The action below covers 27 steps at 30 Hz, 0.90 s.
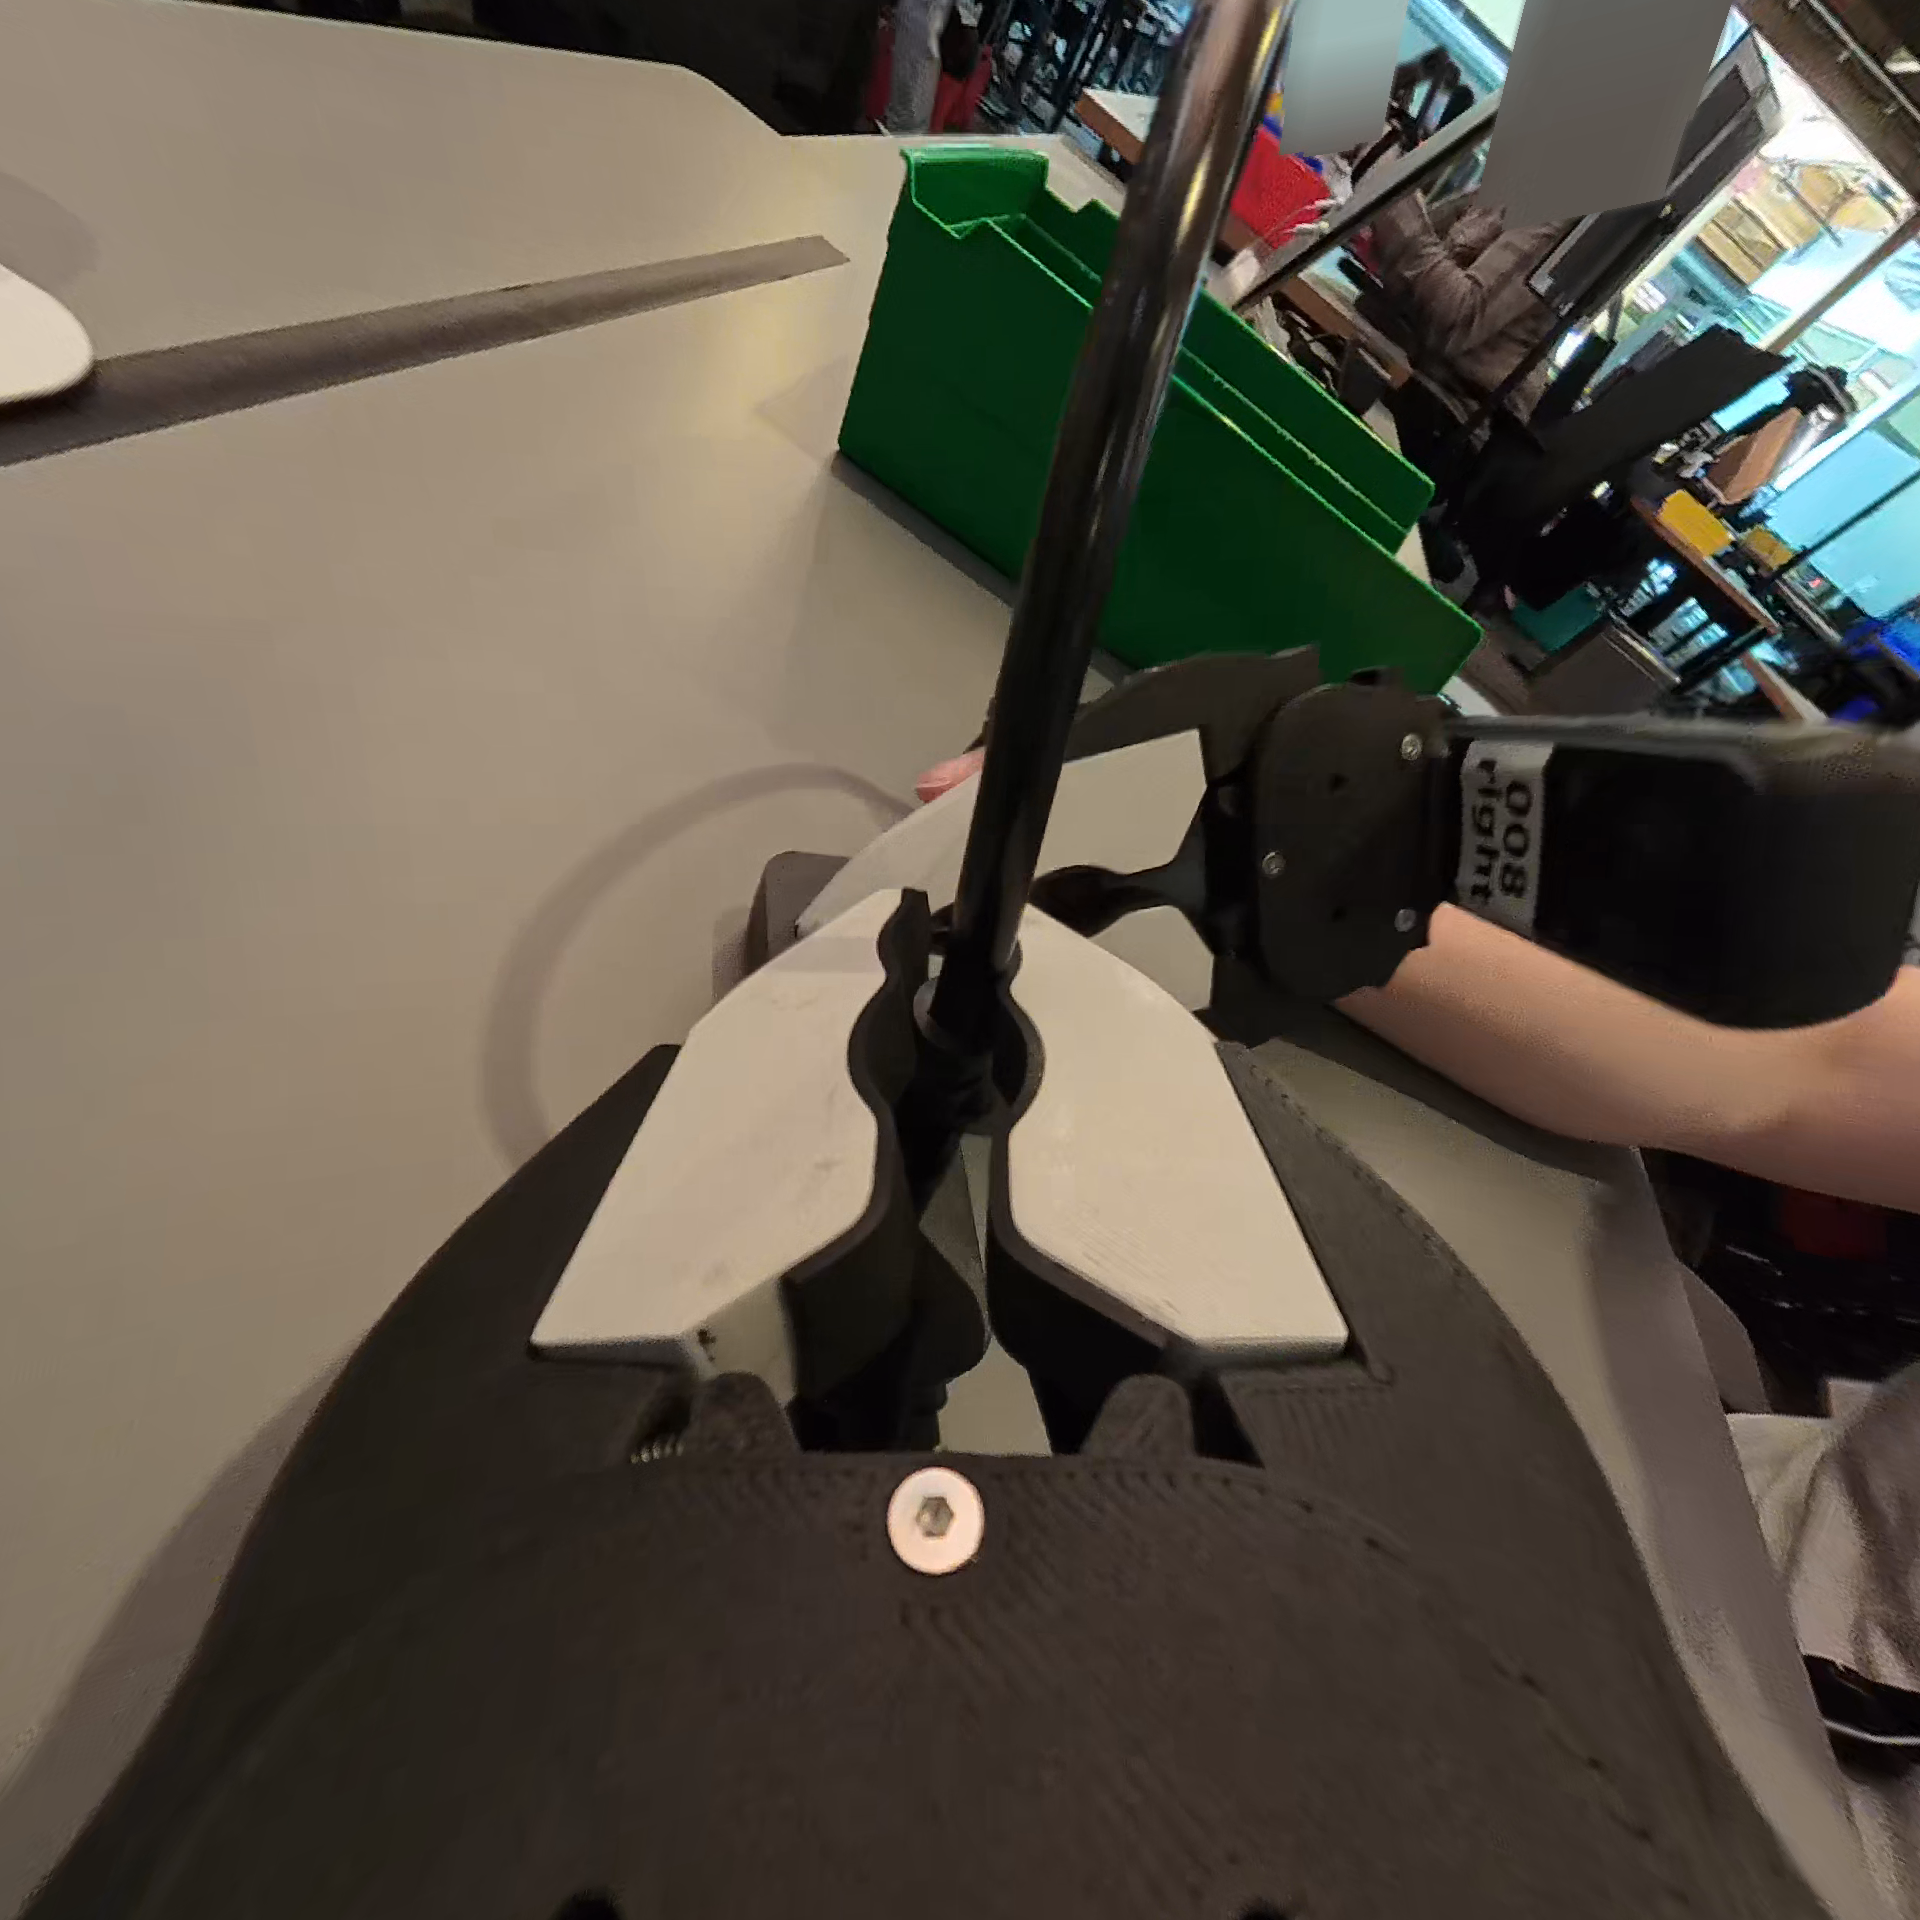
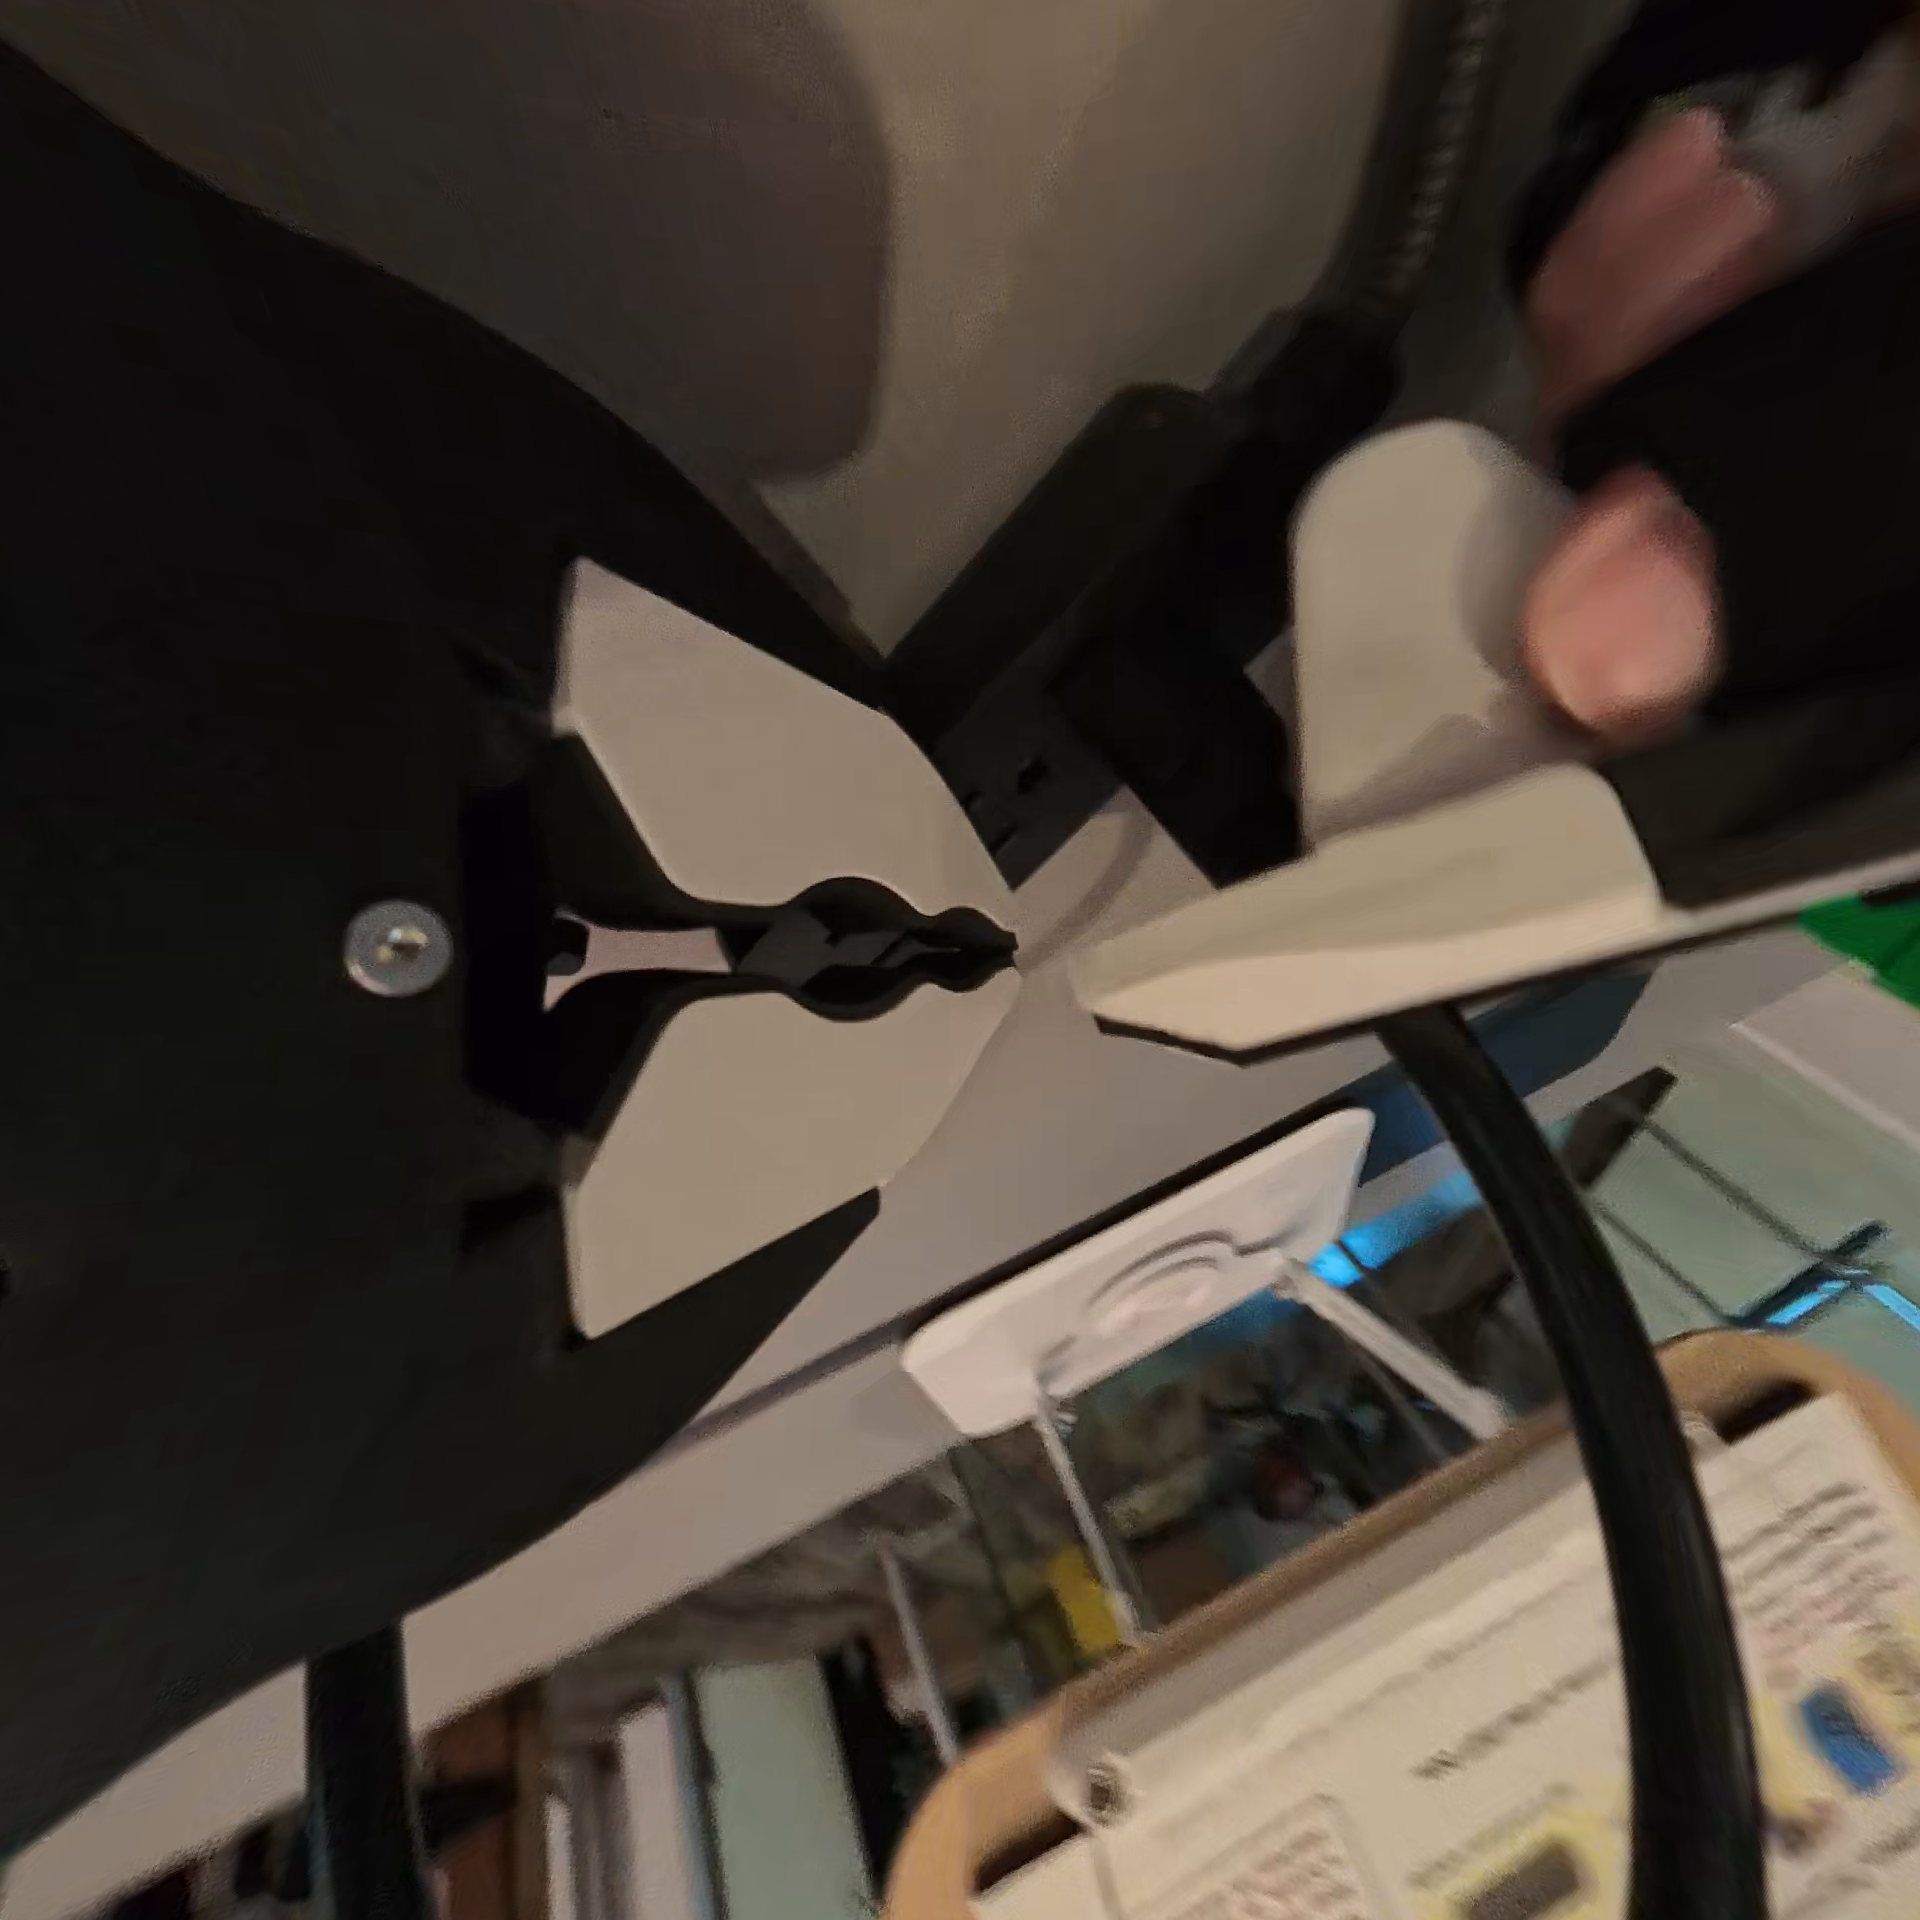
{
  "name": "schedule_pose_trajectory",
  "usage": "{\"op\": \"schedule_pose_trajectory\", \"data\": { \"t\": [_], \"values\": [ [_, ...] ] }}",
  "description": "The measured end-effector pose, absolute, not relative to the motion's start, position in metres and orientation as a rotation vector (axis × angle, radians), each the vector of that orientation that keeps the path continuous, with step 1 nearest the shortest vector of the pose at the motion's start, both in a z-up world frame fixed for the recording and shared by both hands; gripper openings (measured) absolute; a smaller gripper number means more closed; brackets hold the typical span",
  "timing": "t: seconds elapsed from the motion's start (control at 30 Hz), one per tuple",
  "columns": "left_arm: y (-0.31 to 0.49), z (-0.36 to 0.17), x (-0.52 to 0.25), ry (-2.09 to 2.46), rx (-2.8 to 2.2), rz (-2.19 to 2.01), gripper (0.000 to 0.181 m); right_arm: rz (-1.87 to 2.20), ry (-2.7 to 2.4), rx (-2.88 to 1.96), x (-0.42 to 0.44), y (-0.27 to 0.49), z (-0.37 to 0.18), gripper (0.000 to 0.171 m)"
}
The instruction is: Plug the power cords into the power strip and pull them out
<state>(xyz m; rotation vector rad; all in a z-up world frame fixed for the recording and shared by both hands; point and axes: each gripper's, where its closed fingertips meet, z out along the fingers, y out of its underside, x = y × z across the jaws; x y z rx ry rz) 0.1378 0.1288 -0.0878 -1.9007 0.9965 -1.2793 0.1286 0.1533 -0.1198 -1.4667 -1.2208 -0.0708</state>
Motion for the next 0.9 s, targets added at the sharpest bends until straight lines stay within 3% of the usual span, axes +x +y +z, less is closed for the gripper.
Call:
{"op": "schedule_pose_trajectory", "data": {
  "t": [0.27,0.63,0.9],
  "values": [
    [0.11,-0.086,0.121,0.979,-1.793,-1.407,0.01,-0.582,-1.409,-0.985,0.112,0.145,-0.108,0.002],
    [0.106,-0.066,0.124,0.915,-1.665,-1.613,0.02,-0.498,-1.615,-1.105,0.109,0.147,-0.122,0.002],
    [0.104,-0.064,0.13,1.071,-1.643,-1.37,0.002,-0.455,-1.51,-1.365,0.11,0.159,-0.125,0.003]
  ]
}}
